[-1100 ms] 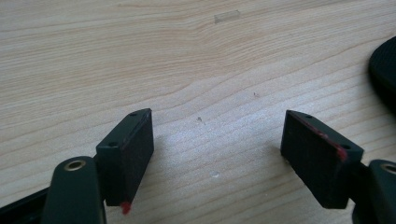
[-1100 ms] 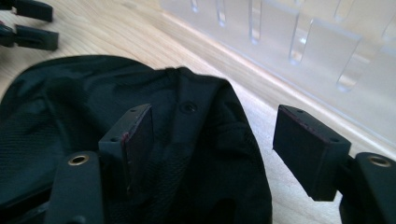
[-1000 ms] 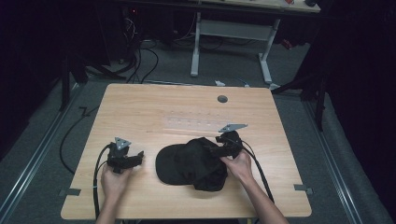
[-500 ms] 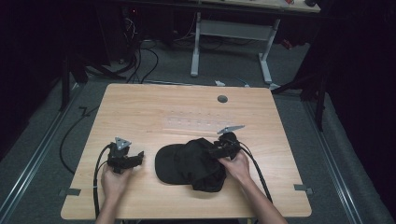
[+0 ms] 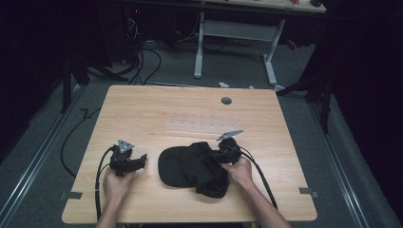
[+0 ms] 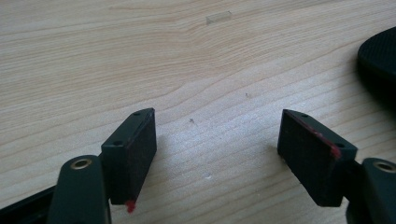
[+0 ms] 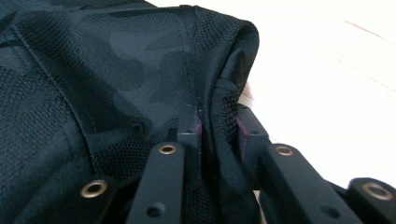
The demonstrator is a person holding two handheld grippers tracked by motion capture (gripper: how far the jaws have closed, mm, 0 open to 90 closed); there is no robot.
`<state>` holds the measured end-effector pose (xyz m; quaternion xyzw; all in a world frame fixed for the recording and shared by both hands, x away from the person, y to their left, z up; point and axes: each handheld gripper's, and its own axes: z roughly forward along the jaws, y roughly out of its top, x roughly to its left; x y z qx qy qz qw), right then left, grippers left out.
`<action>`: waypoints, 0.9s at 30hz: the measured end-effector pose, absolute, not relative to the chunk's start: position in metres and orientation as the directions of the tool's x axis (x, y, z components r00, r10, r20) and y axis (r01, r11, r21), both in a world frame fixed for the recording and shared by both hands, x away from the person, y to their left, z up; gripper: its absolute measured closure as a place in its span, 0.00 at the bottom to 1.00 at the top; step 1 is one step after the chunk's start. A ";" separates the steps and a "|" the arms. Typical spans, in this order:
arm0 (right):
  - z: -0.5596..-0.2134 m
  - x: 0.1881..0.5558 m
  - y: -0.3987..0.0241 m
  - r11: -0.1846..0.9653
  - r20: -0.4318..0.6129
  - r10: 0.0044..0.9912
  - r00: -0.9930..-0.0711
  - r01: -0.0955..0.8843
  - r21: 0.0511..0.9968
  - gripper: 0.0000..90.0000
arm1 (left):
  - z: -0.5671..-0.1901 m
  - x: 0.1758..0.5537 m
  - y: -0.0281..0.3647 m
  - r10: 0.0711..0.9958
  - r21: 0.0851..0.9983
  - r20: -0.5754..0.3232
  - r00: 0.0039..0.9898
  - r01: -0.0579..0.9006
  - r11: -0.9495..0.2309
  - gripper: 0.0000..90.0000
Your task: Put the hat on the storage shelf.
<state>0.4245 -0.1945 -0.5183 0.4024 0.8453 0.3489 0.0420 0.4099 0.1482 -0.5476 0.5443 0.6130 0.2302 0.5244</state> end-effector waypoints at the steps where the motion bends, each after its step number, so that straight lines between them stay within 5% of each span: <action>1: -0.518 0.425 -0.195 0.434 0.212 0.705 -0.676 0.648 0.626 0.87 | -0.548 0.410 0.148 0.909 0.853 -0.392 0.144 0.427 0.300 0.30; 17: -0.479 0.411 -0.208 0.382 0.199 0.676 -0.710 0.568 0.729 0.91 | -0.544 0.408 0.149 0.898 0.832 -0.405 0.170 0.475 0.286 0.26; 27: -0.445 0.396 -0.216 0.413 0.093 0.664 -0.742 0.467 0.782 0.91 | -0.530 0.398 0.149 0.854 0.824 -0.465 0.234 0.467 0.322 0.26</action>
